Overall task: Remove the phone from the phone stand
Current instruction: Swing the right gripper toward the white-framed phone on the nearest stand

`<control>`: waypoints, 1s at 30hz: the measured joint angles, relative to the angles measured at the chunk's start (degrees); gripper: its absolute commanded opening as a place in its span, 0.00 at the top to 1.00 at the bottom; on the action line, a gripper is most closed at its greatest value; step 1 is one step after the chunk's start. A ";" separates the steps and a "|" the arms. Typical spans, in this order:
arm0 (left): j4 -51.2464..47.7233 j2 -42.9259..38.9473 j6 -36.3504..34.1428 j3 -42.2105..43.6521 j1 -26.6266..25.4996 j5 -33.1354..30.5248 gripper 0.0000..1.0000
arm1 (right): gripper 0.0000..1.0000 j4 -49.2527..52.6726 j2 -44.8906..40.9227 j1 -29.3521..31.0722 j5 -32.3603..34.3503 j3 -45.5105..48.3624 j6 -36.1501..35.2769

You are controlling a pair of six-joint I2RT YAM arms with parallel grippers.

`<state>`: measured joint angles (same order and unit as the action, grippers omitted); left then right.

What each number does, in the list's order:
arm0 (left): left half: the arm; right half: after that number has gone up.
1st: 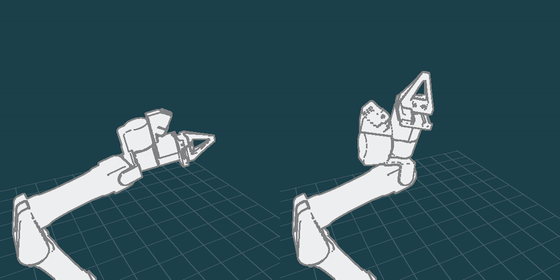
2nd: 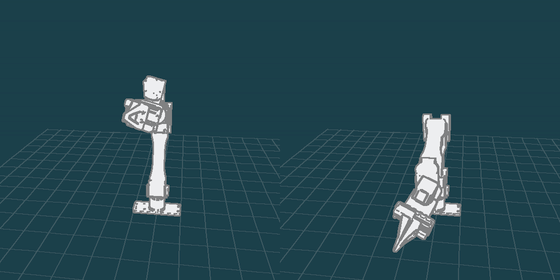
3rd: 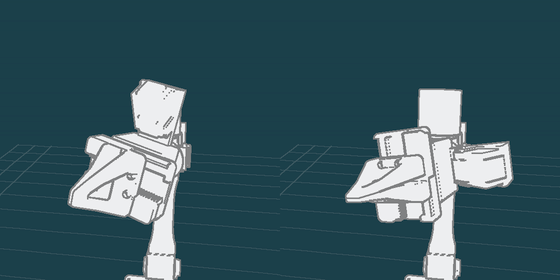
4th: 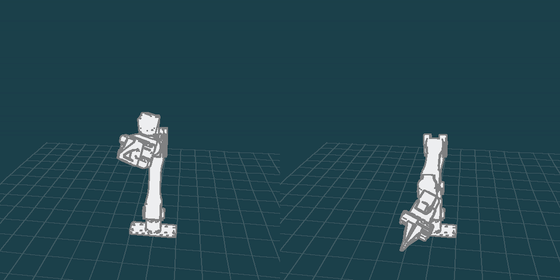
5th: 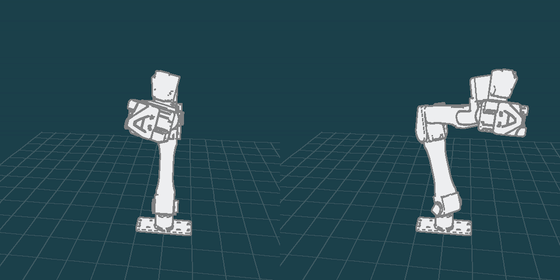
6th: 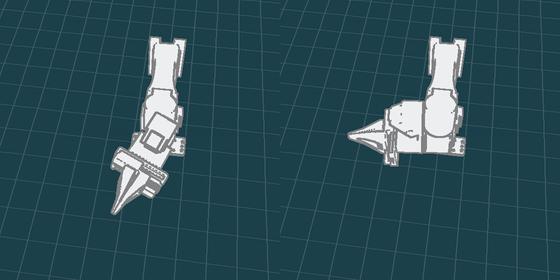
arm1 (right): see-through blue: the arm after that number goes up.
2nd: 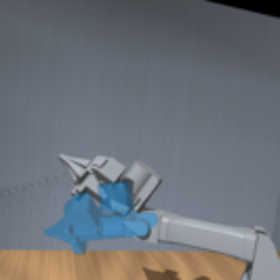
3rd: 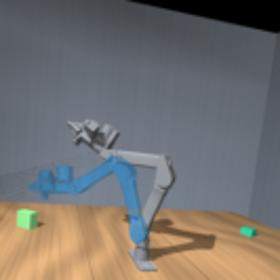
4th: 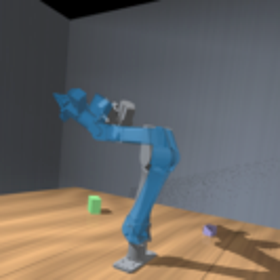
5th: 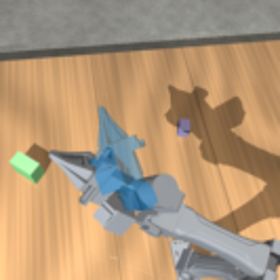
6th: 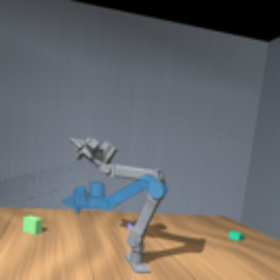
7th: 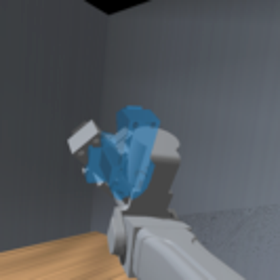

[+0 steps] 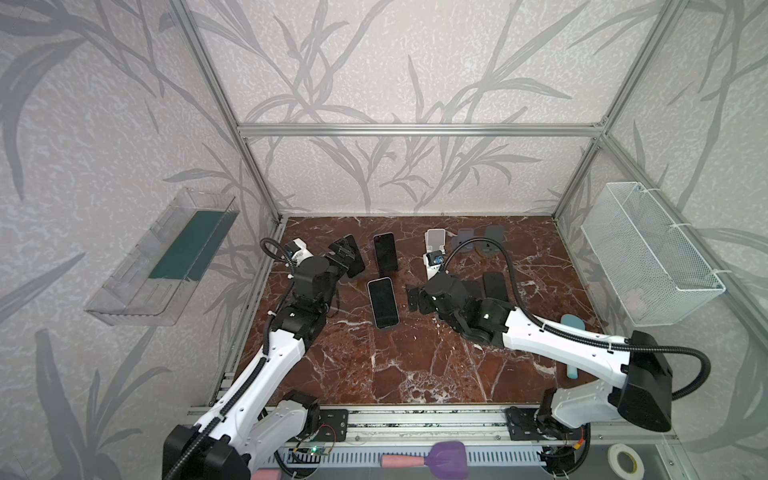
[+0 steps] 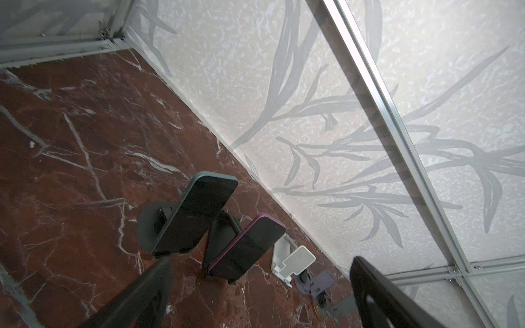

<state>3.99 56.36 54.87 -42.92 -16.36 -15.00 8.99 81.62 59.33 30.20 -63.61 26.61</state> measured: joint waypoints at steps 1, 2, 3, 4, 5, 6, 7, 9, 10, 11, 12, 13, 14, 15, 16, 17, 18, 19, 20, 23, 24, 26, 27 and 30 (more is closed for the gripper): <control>0.00 -0.02 -0.07 0.00 0.00 -0.81 0.02 | 0.01 -0.07 0.48 0.90 0.48 -0.96 -0.07; 0.00 0.00 -0.07 0.00 0.00 -1.73 0.01 | 0.01 -0.26 1.16 1.57 0.83 -1.92 -0.17; -0.09 0.04 -0.04 0.00 0.02 -2.36 0.01 | 0.01 -0.48 2.10 2.05 0.92 -2.84 -0.28; -0.26 0.04 0.02 0.00 0.09 -3.13 0.01 | 0.01 -0.79 3.45 2.47 0.92 -3.91 -0.50; -0.55 0.07 0.24 0.00 0.28 -3.67 0.01 | 0.01 -1.07 5.03 2.75 0.90 -4.94 -0.66; -0.94 0.09 0.46 0.00 0.50 -4.22 0.01 | 0.01 -1.20 6.73 2.91 0.92 -5.99 -0.79; -1.42 0.13 0.72 0.00 0.90 -4.68 0.01 | 0.01 -1.40 8.83 2.99 1.01 -7.15 -0.87; -2.29 0.33 1.42 0.00 1.60 -5.20 0.01 | 0.01 -1.49 12.72 3.26 1.57 -9.18 -0.70; -2.62 0.50 1.77 0.00 1.92 -5.44 0.01 | 0.01 -1.62 14.67 3.39 1.97 -10.01 -0.48; -2.95 0.66 2.14 0.00 2.12 -5.62 0.01 | 0.01 -1.86 16.44 3.45 2.38 -10.64 -0.26; -3.23 0.83 2.38 0.00 2.25 -5.81 0.01 | 0.01 -2.25 17.88 3.58 2.62 -11.06 -0.11; -3.32 1.05 2.67 0.00 2.36 -6.01 0.01 | 0.01 -2.43 19.39 3.78 2.80 -11.54 0.02; -3.32 1.31 2.84 0.00 2.56 -6.08 0.01 | 0.01 -2.71 20.72 4.02 2.82 -11.96 0.17; -3.32 1.60 3.02 0.00 2.62 -6.08 0.01 | 0.01 -2.75 21.77 4.20 2.80 -12.50 0.26; -3.28 1.95 3.28 0.00 2.78 -5.95 0.01 | 0.01 -2.80 23.06 4.42 2.75 -13.25 0.39; -3.28 2.36 3.56 0.00 2.97 -5.75 0.01 | 0.01 -2.80 23.98 4.50 2.71 -13.88 0.57; -3.26 2.86 3.85 0.00 3.13 -5.33 0.01 | 0.01 -2.82 24.79 4.50 2.60 -14.56 0.66; -3.23 3.50 4.17 0.00 3.34 -4.66 0.01 | 0.01 -2.99 25.38 4.52 2.45 -15.06 0.72; -3.23 4.00 4.48 0.00 3.58 -4.11 0.01 | 0.01 -3.28 25.70 4.55 2.34 -15.23 0.70; -3.23 5.49 5.42 0.00 4.50 -1.81 0.02 | 0.01 -4.02 25.99 4.55 2.47 -15.28 0.70; -3.21 5.90 5.66 0.00 4.70 -1.11 0.02 | 0.01 -4.50 26.01 4.55 2.56 -15.28 0.70; -3.23 6.49 5.95 -0.02 4.94 -0.02 0.02 | 0.01 -5.38 26.03 4.55 2.58 -15.28 0.63; -3.23 6.73 6.23 -0.02 5.11 0.42 0.02 | 0.01 -5.84 26.05 4.55 2.47 -15.28 0.52; -3.19 6.99 6.62 -0.02 5.25 1.66 0.02 | 0.01 -6.73 26.25 4.48 1.79 -15.28 0.09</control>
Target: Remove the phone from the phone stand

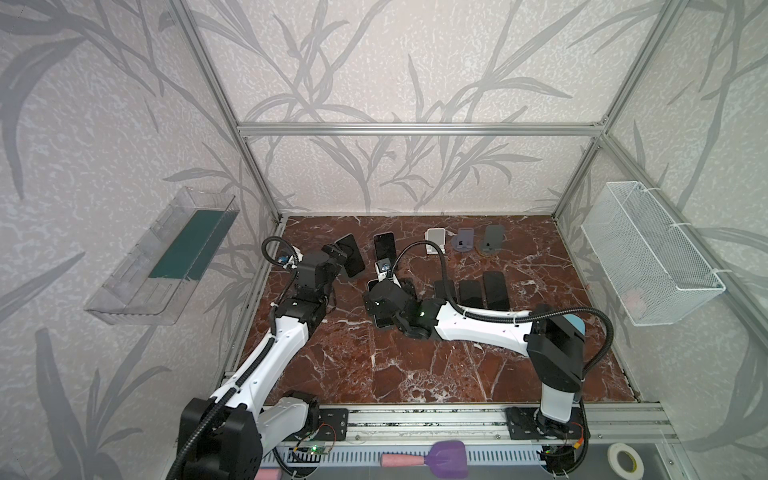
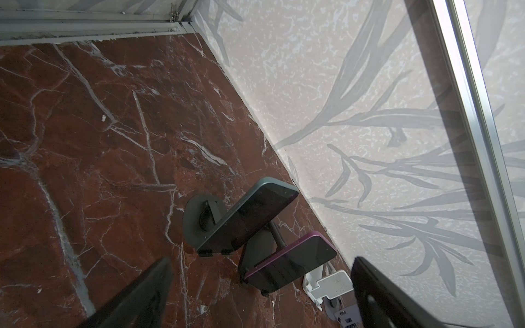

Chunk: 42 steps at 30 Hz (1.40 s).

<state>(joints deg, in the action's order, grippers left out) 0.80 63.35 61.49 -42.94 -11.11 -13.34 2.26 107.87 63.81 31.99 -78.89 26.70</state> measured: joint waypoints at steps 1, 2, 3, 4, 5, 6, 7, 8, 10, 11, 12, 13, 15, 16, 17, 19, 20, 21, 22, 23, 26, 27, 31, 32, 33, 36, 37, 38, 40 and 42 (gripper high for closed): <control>0.02 0.04 0.07 0.00 0.00 0.28 0.02 | 0.01 -0.26 0.15 0.00 -0.33 0.00 -0.11; 0.02 0.07 0.09 -0.02 0.00 0.52 0.02 | 0.01 -0.37 0.35 0.00 -0.59 -0.02 -0.15; 0.02 0.07 0.11 -0.09 0.04 0.81 0.02 | 0.01 -0.52 0.59 0.00 -0.79 -0.02 -0.17; 0.09 0.07 0.13 -0.09 0.09 1.05 0.02 | 0.01 -0.57 0.87 -0.04 -1.01 -0.02 -0.17; 0.09 0.07 0.13 -0.09 0.11 1.20 0.02 | 0.01 -0.59 1.18 -0.11 -1.05 -0.02 -0.17; 0.09 0.09 0.15 -0.09 0.15 1.40 0.02 | 0.01 -0.61 1.53 -0.26 -1.07 -0.02 -0.15; 0.09 0.09 0.15 -0.09 0.17 1.53 0.02 | 0.01 -0.57 1.92 -0.37 -1.07 -0.15 -0.13; 0.11 0.09 0.15 -0.09 0.20 1.57 0.02 | 0.01 -0.17 2.51 -0.46 -1.03 -0.57 -0.02; 0.17 0.11 0.17 -0.09 0.22 1.77 0.02 | 0.01 1.16 4.55 -0.83 -0.94 -2.84 0.44; 0.28 0.17 0.17 -0.09 0.22 1.95 0.02 | 0.01 1.40 5.35 -0.96 -0.90 -3.63 0.61; 0.42 0.28 0.17 -0.09 0.22 2.16 0.03 | 0.01 1.49 6.05 -1.16 -0.76 -4.11 0.79; 0.55 0.42 0.17 -0.09 0.24 2.43 0.02 | 0.01 1.57 6.36 -1.29 -0.70 -4.15 0.94; 0.59 0.72 0.17 -0.09 0.26 2.80 0.02 | 0.01 1.73 6.69 -1.31 -0.72 -4.13 1.09; 0.57 0.83 0.17 -0.09 0.26 2.95 0.03 | 0.01 1.70 6.82 -1.31 -0.72 -4.13 1.18; 0.57 0.90 0.17 -0.09 0.26 3.02 0.03 | 0.01 1.70 6.88 -1.36 -0.72 -4.13 1.22; 0.61 0.92 0.17 -0.09 0.28 3.23 0.03 | 0.00 1.70 7.08 -1.42 -0.70 -4.13 1.40; 0.68 0.92 0.20 -0.09 0.31 3.37 0.03 | 0.01 1.66 7.19 -1.46 -0.70 -4.13 1.55; 0.87 0.92 0.17 -0.09 0.31 3.50 0.03 | 0.02 1.62 7.28 -1.55 -0.74 -4.11 1.68; 0.98 0.92 0.17 -0.09 0.33 3.58 0.03 | 0.03 1.46 7.28 -1.57 -0.81 -3.96 1.84; 1.03 0.92 0.20 -0.09 0.33 3.63 0.03 | 0.04 1.42 7.28 -1.57 -0.94 -3.85 1.99; 1.05 0.92 0.20 -0.09 0.35 3.87 0.03 | 0.07 1.29 7.28 -1.57 -1.01 -3.63 2.21; 1.14 0.92 0.20 -0.09 0.37 4.02 0.03 | 0.09 0.94 7.28 -1.62 -1.01 -3.43 2.27; 1.33 0.94 0.20 -0.09 0.44 4.26 0.03 | 0.13 0.17 7.28 -1.64 -1.03 -2.16 2.34; 1.36 0.94 0.20 -0.09 0.44 4.28 0.03 | 0.13 0.17 7.28 -1.64 -1.03 -1.95 2.29; 1.38 0.94 0.20 -0.09 0.44 4.31 0.03 | 0.14 0.17 7.28 -1.64 -1.03 -1.90 2.29; 1.38 1.01 0.20 -0.09 0.48 4.50 0.03 | 0.16 -0.26 7.28 -1.64 -1.01 -1.75 2.25; 1.38 1.03 0.20 -0.09 0.48 4.50 0.03 | 0.16 -0.61 7.28 -1.64 -1.03 -1.57 2.23; 1.38 1.03 0.20 -0.09 0.48 4.48 0.03 | 0.17 -0.74 7.28 -1.64 -1.03 -1.44 2.21; 1.40 1.03 0.20 -0.09 0.50 4.50 0.03 | 0.18 -1.03 7.28 -1.64 -1.05 -1.14 2.19; 1.40 1.03 0.22 -0.09 0.52 4.57 0.03 | 0.18 -1.66 7.19 -1.64 -1.09 -0.63 2.16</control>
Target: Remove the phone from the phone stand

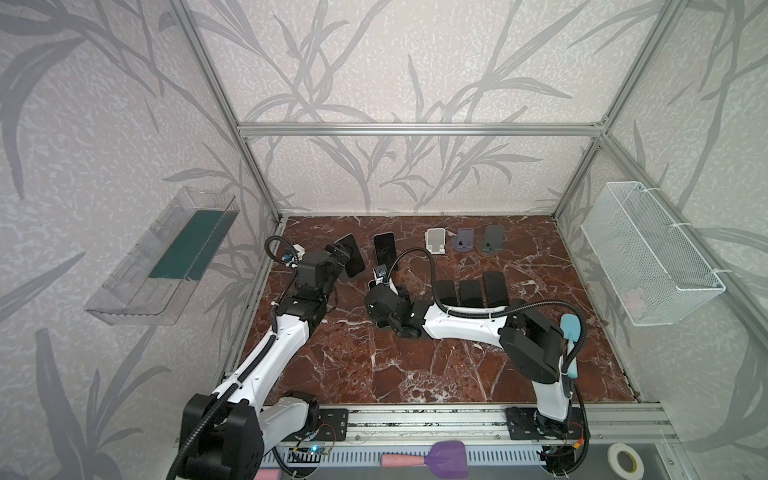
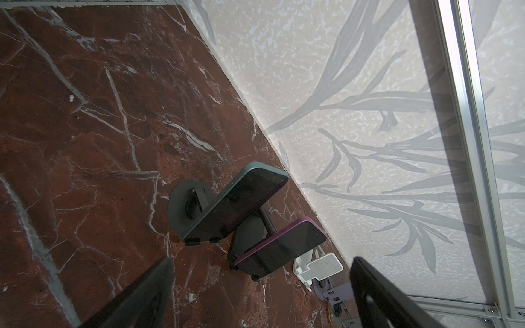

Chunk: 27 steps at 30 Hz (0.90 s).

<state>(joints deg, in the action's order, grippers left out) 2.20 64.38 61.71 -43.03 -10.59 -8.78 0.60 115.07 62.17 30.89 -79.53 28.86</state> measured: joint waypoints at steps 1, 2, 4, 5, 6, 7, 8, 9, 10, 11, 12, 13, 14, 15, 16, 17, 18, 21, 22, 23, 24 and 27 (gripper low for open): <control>0.00 0.00 0.00 0.00 0.00 0.09 0.03 | 0.19 -0.44 -0.04 0.00 -0.17 0.35 0.00; 0.00 0.00 0.00 0.00 0.00 0.13 0.03 | 0.19 -0.92 -0.24 0.00 -0.55 0.81 0.00; 0.00 0.00 0.00 0.00 0.00 0.13 0.03 | 0.20 -1.70 -0.72 0.00 -1.40 1.70 -0.13; 0.02 0.00 0.00 0.00 0.00 0.15 0.03 | 0.20 -2.01 -0.98 0.00 -1.75 2.01 -0.20; 0.02 0.00 0.00 0.00 0.00 0.22 0.03 | 0.21 -2.25 -1.18 0.00 -2.03 2.19 -0.20; 0.02 0.00 0.00 0.00 0.00 0.35 0.03 | 0.21 -2.58 -1.40 0.00 -2.38 2.36 -0.20; 0.02 0.00 0.00 0.00 0.00 0.42 0.03 | 0.21 -2.97 -1.68 -0.02 -2.60 2.56 -0.20; 0.02 0.00 0.00 0.00 0.00 0.46 0.03 | 0.22 -3.21 -1.90 -0.02 -2.80 2.64 -0.20; 0.02 0.00 0.00 0.00 0.00 0.48 0.03 | 0.22 -3.56 -2.19 -0.04 -2.95 2.73 -0.26; 0.04 0.00 0.00 0.00 0.00 0.50 0.03 | 0.22 -3.85 -2.43 -0.04 -3.04 2.84 -0.33; 0.04 0.00 0.00 0.00 0.00 0.55 0.03 | 0.22 -3.98 -2.67 -0.07 -3.15 2.91 -0.42; 0.07 0.00 0.00 0.00 0.00 0.61 0.03 | 0.22 -4.28 -2.95 -0.07 -3.17 3.04 -0.46; 0.09 0.00 0.00 0.00 0.02 0.81 0.03 | 0.22 -4.63 -3.26 -0.09 -3.26 3.26 -0.55; 0.13 0.00 0.00 0.00 0.00 0.96 0.03 | 0.23 -4.81 -3.48 -0.09 -3.32 3.41 -0.63; 0.22 0.02 0.00 0.00 0.00 1.03 0.03 | 0.23 -5.14 -3.65 -0.11 -3.37 3.61 -0.68; 0.33 0.02 0.00 0.00 0.02 1.11 0.03 | 0.23 -5.31 -3.69 -0.11 -3.39 3.65 -0.83; 0.44 0.04 0.00 0.00 0.02 1.16 0.03 | 0.22 -5.44 -3.69 -0.11 -3.41 3.65 -1.03; 0.72 0.13 0.00 0.00 0.00 1.36 0.03 | 0.19 -5.46 -3.69 -0.15 -3.54 3.65 -1.31; 0.85 0.22 0.00 0.00 0.02 1.42 0.03 | 0.17 -5.44 -3.69 -0.15 -3.56 3.65 -1.33; 0.92 0.28 0.00 0.00 0.02 1.42 0.03 | 0.15 -5.44 -3.69 -0.15 -3.56 3.65 -1.36; 0.94 0.33 0.00 0.00 0.02 1.42 0.03 | 0.13 -5.40 -3.69 -0.15 -3.56 3.63 -1.42; 1.01 0.35 0.00 0.00 0.02 1.44 0.03 | 0.10 -5.05 -3.54 -0.17 -3.52 3.32 -1.68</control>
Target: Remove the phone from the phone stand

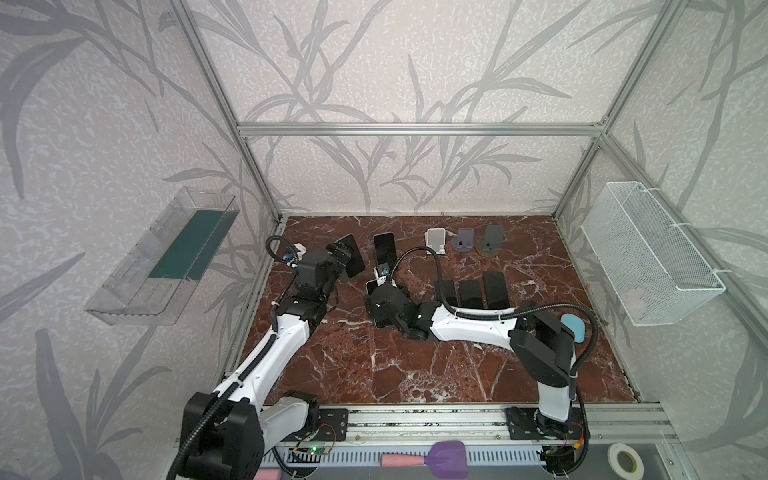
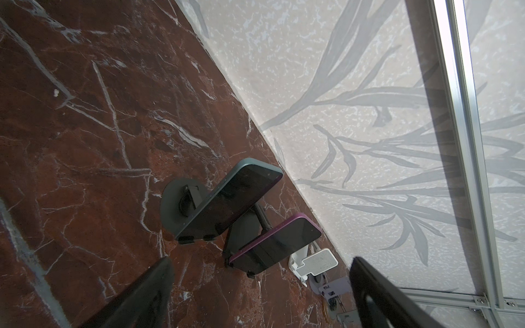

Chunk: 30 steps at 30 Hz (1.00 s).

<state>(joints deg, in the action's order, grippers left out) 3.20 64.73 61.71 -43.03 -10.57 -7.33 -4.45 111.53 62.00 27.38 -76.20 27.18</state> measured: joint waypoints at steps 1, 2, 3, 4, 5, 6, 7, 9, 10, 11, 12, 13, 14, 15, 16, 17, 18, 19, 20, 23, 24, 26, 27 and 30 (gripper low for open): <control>0.07 0.00 0.00 0.00 0.00 0.02 0.03 | 0.09 0.13 0.24 -0.02 0.02 -0.33 -0.04; 0.09 0.00 0.00 0.00 0.00 0.11 0.03 | 0.09 0.31 0.55 -0.09 0.02 -0.79 -0.04; 0.11 0.00 0.00 0.00 0.00 0.17 0.03 | 0.09 0.46 0.83 -0.15 0.02 -1.16 -0.07; 0.13 0.00 0.00 0.00 -0.02 0.20 0.03 | 0.09 0.66 1.09 -0.20 0.04 -1.53 -0.04; 0.15 0.00 0.00 0.00 -0.02 0.17 0.03 | 0.09 0.85 1.38 -0.26 0.07 -1.88 -0.07; 0.17 0.00 0.00 0.00 0.00 0.20 0.03 | 0.09 1.03 1.60 -0.31 0.13 -2.16 -0.04; 0.22 0.00 0.00 0.00 0.00 0.20 0.03 | 0.09 1.29 1.90 -0.35 0.22 -2.58 -0.04; 0.24 0.00 0.02 0.00 0.00 0.26 0.03 | 0.12 1.46 2.58 -0.46 0.63 -3.21 -0.07; 0.26 0.00 0.02 0.00 0.00 0.31 0.03 | 0.13 1.60 2.95 -0.55 0.72 -3.56 -0.11; 0.26 0.00 0.00 0.00 0.00 0.35 0.03 | 0.14 1.62 3.28 -0.61 0.81 -3.72 -0.22; 0.26 0.00 0.00 0.00 0.00 0.37 0.03 | 0.15 1.62 3.48 -0.70 0.90 -3.76 -0.31; 0.28 0.00 0.02 0.00 0.00 0.37 0.03 | 0.16 1.66 3.72 -0.81 1.05 -3.76 -0.52; 0.28 0.00 0.02 0.00 0.00 0.37 0.03 | 0.16 1.75 3.96 -0.94 1.18 -3.78 -0.68; 0.28 0.00 0.02 0.00 0.00 0.42 0.03 | 0.16 1.75 4.15 -1.07 1.20 -3.78 -0.79; 0.28 0.00 0.02 0.00 0.00 0.48 0.03 | 0.16 1.77 4.33 -1.18 1.31 -3.82 -0.85; 0.31 0.00 0.02 0.00 0.00 0.59 0.03 | 0.17 1.75 4.48 -1.27 1.29 -3.82 -0.90; 0.28 0.00 0.02 0.00 0.00 0.61 0.03 | 0.17 1.75 4.57 -1.33 1.29 -3.87 -0.92; 0.31 0.00 0.02 0.00 0.00 0.63 0.03 | 0.18 1.75 4.61 -1.42 1.29 -3.89 -0.96; 0.31 0.00 0.02 0.00 0.00 0.66 0.03 | 0.18 1.75 4.66 -1.44 1.29 -3.89 -1.07; 0.33 0.09 0.09 0.00 0.00 0.92 0.03 | 0.21 1.33 4.66 -1.53 1.01 -3.85 -1.55; 0.33 0.13 0.13 0.00 0.00 1.03 0.03 | 0.22 0.92 4.66 -1.53 0.79 -3.67 -1.62; 0.33 0.37 0.33 0.00 0.00 1.16 0.03 | 0.24 -0.11 4.66 -1.53 0.35 -3.17 -1.77; 0.33 0.44 0.44 0.00 0.00 1.25 0.03 | 0.24 -0.48 4.63 -1.53 0.09 -2.97 -1.77; 0.33 0.55 0.70 0.00 0.07 1.44 0.03 | 0.26 -1.33 4.59 -1.53 -0.46 -2.60 -2.05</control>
<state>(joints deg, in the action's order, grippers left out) 3.53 65.28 62.41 -43.03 -10.50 -5.89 -5.78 116.11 60.47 26.92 -78.81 25.12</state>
